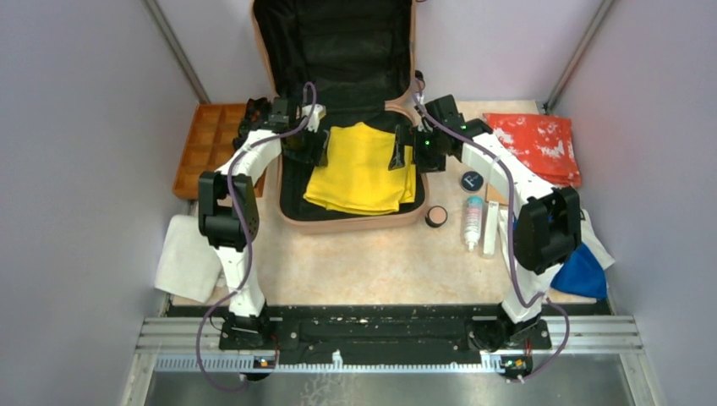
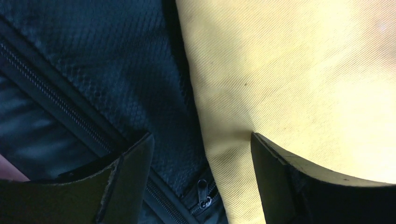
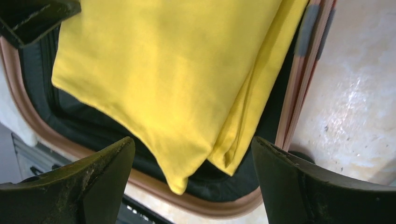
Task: Pack the luggage
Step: Place the clothes in the luggage.
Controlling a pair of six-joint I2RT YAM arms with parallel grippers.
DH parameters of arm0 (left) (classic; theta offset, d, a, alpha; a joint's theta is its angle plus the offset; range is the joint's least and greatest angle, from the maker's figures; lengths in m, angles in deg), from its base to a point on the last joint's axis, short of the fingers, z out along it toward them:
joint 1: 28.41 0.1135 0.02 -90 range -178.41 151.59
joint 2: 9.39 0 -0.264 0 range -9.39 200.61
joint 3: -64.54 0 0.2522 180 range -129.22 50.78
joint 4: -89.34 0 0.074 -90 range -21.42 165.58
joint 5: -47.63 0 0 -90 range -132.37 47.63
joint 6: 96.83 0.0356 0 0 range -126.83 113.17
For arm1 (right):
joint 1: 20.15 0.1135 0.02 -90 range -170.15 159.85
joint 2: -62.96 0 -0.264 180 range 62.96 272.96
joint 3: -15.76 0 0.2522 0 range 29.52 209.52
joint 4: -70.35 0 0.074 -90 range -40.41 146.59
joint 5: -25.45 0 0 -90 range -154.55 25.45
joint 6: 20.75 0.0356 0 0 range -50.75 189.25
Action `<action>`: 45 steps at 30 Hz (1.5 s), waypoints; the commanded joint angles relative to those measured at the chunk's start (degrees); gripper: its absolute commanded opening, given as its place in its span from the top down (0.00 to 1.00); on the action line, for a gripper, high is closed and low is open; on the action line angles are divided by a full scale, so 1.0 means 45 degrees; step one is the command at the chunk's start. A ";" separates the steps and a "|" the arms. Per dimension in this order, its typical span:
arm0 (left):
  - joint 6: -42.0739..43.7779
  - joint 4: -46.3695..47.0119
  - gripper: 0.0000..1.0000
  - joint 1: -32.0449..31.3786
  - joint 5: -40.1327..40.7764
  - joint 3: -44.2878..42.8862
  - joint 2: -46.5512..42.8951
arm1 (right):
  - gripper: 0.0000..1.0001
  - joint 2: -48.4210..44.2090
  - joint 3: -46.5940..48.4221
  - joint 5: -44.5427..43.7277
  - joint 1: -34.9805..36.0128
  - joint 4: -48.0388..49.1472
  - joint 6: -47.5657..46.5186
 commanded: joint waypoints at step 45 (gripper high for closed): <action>-0.2253 0.2101 0.88 0.0832 0.1018 0.1183 -0.0644 | 0.52 0.6597 0.6735 -0.2161 0.0617 0.2699 0.0436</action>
